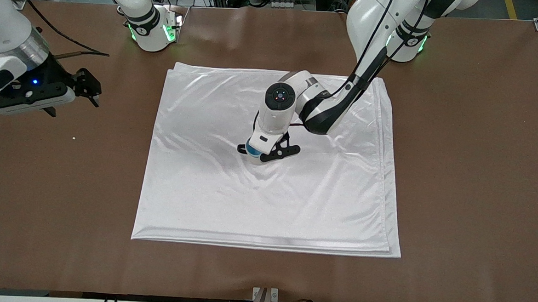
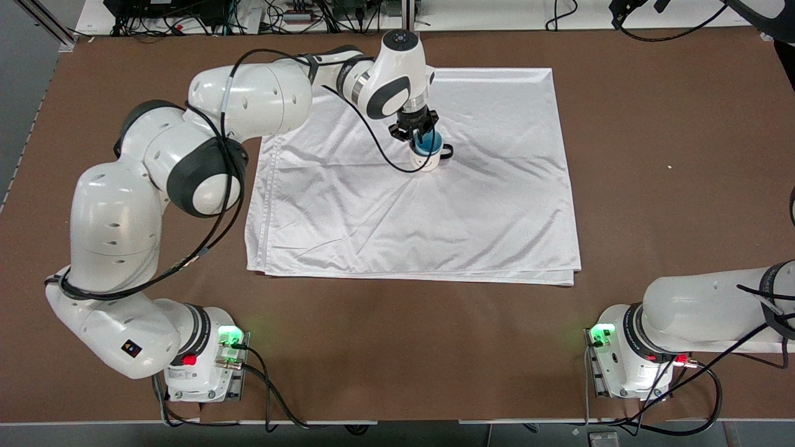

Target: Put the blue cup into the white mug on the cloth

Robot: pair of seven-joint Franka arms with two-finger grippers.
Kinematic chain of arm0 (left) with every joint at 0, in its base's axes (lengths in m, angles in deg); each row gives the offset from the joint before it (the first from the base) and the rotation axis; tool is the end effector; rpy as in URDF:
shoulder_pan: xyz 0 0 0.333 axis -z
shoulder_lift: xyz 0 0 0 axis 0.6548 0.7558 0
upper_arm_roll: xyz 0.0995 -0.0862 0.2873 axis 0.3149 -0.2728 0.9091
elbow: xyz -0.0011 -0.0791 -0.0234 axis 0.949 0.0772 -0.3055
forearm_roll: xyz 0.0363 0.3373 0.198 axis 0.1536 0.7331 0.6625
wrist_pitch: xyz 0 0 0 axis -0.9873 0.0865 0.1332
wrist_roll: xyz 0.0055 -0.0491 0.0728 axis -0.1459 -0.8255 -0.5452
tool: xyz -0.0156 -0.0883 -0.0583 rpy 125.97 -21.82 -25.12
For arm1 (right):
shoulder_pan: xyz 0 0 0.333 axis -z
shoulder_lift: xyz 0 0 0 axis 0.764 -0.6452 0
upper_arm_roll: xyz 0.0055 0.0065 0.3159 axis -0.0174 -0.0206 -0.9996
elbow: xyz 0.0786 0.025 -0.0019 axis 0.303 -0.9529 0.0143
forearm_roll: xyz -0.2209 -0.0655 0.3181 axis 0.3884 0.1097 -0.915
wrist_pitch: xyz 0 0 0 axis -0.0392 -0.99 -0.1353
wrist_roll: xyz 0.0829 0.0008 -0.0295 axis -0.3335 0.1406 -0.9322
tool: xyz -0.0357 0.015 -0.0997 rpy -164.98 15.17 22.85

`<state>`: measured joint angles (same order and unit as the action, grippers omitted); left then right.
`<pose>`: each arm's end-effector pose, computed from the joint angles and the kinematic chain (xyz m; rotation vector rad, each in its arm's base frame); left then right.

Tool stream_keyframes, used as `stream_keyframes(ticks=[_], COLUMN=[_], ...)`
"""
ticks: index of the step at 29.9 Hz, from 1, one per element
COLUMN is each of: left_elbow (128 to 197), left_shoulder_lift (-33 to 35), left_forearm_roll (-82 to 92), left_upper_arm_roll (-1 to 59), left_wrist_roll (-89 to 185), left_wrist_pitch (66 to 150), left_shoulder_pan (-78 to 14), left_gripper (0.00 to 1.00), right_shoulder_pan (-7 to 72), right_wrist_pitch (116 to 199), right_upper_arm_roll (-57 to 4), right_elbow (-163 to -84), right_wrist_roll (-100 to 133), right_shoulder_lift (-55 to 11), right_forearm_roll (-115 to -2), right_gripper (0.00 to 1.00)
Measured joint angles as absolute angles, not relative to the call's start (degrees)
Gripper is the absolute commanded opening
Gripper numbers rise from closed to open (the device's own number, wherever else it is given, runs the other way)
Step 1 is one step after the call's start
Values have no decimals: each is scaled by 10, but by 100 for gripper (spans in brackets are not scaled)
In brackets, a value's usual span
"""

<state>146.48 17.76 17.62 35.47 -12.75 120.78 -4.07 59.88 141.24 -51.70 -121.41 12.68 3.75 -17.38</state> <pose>0.5053 -0.5264 0.2611 2.9851 0.5197 -0.0414 0.5494 0.0880 0.6065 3.0109 0.5045 0.1239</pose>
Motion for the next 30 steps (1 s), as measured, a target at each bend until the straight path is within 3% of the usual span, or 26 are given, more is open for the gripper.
stream_keyframes(ticks=[2, 11, 20, 30], left_elbow=[1465, 1461, 1455, 1454], left_shoulder_lift=[178, 177, 154, 117], left_forearm_roll=[176, 176, 176, 207], left_upper_arm_roll=[355, 355, 356, 377], left_wrist_roll=[-127, -127, -127, -84], left_wrist_pitch=[1208, 1211, 1205, 1160], left_shoulder_pan=[-41, -40, -41, -87], left_gripper=[100, 100, 100, 100], right_shoulder_pan=[604, 615, 563, 557], right_wrist_pitch=[1412, 1408, 1400, 1383], right_upper_arm_roll=[-517, -509, -427, -421], right_elbow=[-1214, -1214, -1214, -1214], right_wrist_roll=[133, 142, 160, 240], right_shoulder_lift=[39, 42, 43, 43], right_forearm_roll=[-174, -183, -194, -195], right_gripper=[100, 100, 100, 100])
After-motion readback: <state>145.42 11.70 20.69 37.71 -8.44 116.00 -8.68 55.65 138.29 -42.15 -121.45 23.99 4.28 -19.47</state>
